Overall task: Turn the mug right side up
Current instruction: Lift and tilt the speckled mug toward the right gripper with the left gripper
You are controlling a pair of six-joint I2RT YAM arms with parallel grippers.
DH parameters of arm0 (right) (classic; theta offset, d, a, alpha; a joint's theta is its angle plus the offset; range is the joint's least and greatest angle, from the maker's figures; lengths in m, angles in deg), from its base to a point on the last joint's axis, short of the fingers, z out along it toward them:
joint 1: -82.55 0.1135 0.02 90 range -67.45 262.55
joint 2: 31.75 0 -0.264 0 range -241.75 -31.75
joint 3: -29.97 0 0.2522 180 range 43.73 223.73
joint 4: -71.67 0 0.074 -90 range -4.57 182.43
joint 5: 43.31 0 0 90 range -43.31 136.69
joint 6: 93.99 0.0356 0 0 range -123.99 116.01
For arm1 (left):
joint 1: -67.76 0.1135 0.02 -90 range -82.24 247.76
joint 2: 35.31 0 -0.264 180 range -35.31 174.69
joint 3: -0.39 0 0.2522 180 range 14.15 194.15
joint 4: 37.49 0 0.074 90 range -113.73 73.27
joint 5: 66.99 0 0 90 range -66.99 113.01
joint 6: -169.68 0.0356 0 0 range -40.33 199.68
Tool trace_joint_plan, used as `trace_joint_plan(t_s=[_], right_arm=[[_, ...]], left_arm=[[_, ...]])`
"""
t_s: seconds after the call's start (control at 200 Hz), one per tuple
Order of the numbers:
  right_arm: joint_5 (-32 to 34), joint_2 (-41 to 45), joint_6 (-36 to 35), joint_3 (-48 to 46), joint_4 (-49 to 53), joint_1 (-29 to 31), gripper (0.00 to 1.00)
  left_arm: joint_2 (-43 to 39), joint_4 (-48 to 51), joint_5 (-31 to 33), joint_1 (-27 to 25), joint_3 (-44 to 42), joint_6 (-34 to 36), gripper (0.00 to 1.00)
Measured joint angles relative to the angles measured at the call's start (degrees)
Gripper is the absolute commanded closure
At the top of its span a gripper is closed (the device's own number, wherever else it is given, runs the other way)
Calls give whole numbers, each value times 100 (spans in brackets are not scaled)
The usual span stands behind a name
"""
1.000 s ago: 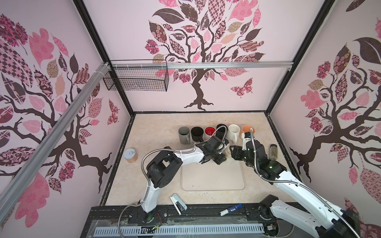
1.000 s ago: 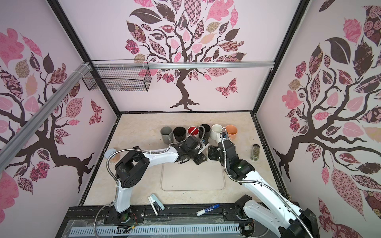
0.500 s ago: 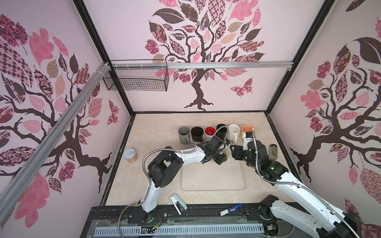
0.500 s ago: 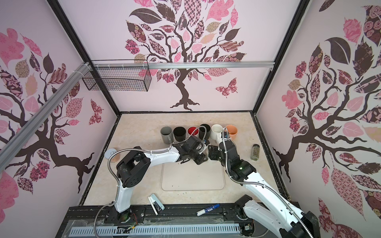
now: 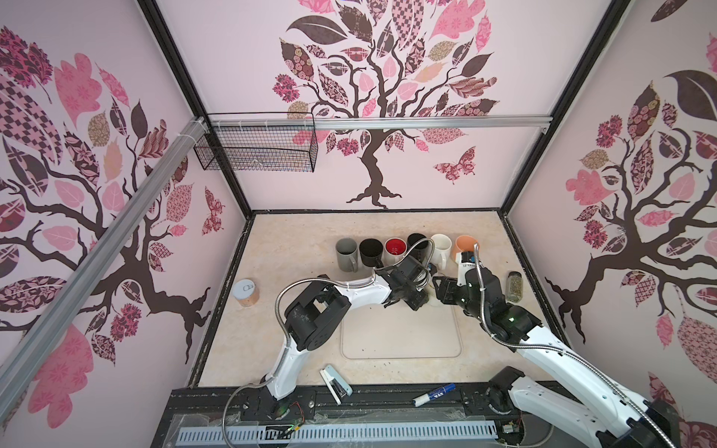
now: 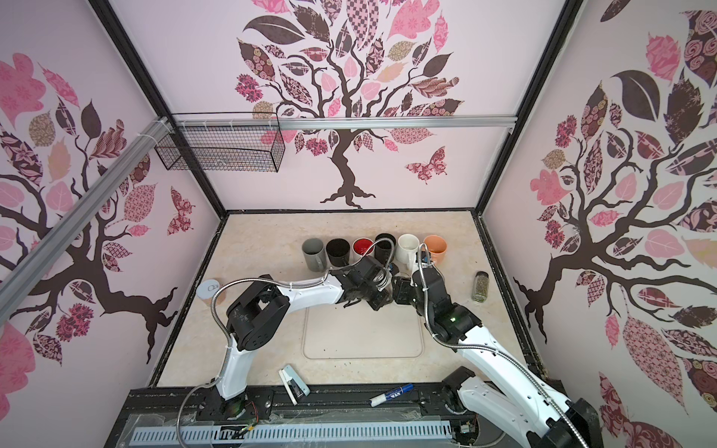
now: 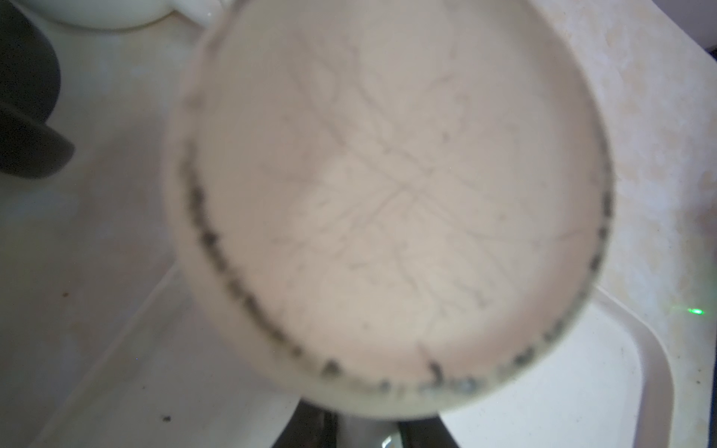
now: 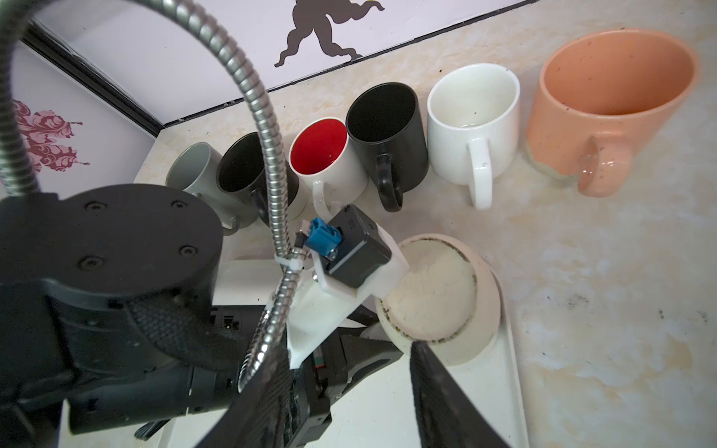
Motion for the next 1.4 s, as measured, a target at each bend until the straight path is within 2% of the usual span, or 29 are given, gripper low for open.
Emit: trace_joint_plan(t_s=[0.165,0.325,0.435,0.725,1.065,1.295,1.4], right_arm=[[-15,52,2,-28,-24,-2,47],[-26,208,26,-118,-37,-11,47],[-24,378,46,-162,-17,-13,47],[-81,839,122,-197,-31,-24,47],[-431,968,273,-710,-184,-24,44],[-1025,1598,662,-1432,-1158,-24,44],[-1565,1567,1069,-1727,-1943,-24,45]], left_arm=[[-2,-52,125,-20,0,4,100],[-79,-63,391,-72,-52,-72,100],[-372,-39,769,-70,-385,-195,100],[-2000,260,1384,55,-1475,-717,100],[-3423,109,1217,63,-2131,-1397,100],[-4509,-284,1012,162,-2798,-2105,100],[-5082,-680,887,332,-3093,-2538,100]])
